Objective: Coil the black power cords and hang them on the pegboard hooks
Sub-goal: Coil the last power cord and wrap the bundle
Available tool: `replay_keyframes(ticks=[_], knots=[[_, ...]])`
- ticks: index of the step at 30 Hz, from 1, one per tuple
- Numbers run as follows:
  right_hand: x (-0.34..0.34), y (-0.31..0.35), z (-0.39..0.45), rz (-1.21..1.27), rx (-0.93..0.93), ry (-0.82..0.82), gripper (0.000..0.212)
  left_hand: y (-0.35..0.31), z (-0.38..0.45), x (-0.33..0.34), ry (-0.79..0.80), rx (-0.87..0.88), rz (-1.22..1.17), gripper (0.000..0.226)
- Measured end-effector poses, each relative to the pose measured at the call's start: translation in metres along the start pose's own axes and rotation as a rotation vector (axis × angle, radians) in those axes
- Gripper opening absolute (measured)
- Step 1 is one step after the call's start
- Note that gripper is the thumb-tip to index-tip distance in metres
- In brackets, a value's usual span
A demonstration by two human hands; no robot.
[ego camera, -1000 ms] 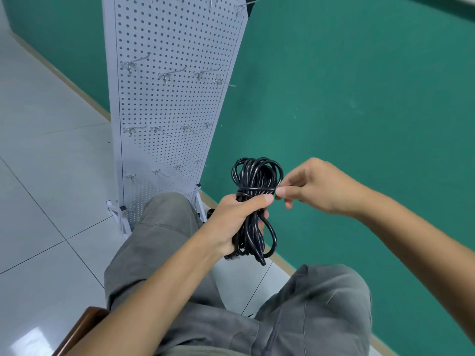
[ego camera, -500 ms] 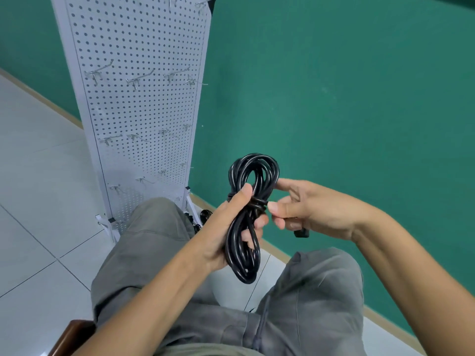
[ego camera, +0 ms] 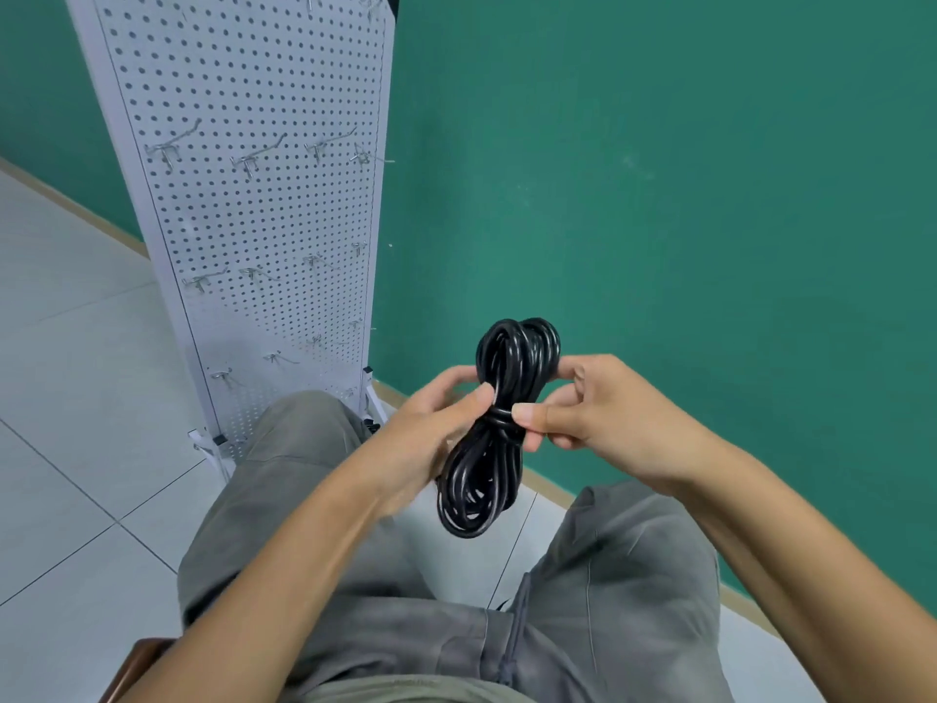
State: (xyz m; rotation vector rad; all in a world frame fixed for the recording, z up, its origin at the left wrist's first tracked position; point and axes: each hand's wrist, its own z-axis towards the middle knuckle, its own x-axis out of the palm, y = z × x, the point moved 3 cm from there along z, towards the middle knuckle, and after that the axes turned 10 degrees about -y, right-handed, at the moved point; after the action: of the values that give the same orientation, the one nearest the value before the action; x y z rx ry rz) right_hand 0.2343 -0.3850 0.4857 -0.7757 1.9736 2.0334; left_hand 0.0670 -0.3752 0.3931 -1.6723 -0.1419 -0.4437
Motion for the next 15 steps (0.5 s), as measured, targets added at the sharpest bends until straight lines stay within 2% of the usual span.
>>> replay_keyframes(ticks=[2,3,5,7,10,12,15], knots=[[0.002,-0.004,0.001,-0.021,0.029,-0.071,0.018,-0.010,-0.002,0.004,-0.073,0.130,0.159,0.033],[0.003,-0.007,0.002,0.005,0.057,-0.108,0.018,-0.014,-0.004,0.010,-0.084,0.161,0.227,0.031],[0.006,-0.008,0.004,0.057,0.097,-0.144,0.016,-0.016,-0.010,0.022,-0.066,0.215,0.356,0.043],[0.010,-0.002,0.004,0.027,0.083,-0.086,0.007,-0.014,-0.014,0.031,-0.032,0.297,0.466,0.060],[0.014,0.008,-0.001,-0.140,0.014,0.089,0.024,-0.016,-0.020,0.039,0.006,0.316,0.377,0.044],[0.009,0.019,-0.004,-0.261,-0.039,0.169,0.023,-0.016,-0.023,0.043,0.019,0.318,0.289,0.032],[-0.003,0.036,-0.006,-0.523,-0.127,0.171,0.026,-0.011,-0.025,0.046,0.038,0.316,0.241,0.035]])
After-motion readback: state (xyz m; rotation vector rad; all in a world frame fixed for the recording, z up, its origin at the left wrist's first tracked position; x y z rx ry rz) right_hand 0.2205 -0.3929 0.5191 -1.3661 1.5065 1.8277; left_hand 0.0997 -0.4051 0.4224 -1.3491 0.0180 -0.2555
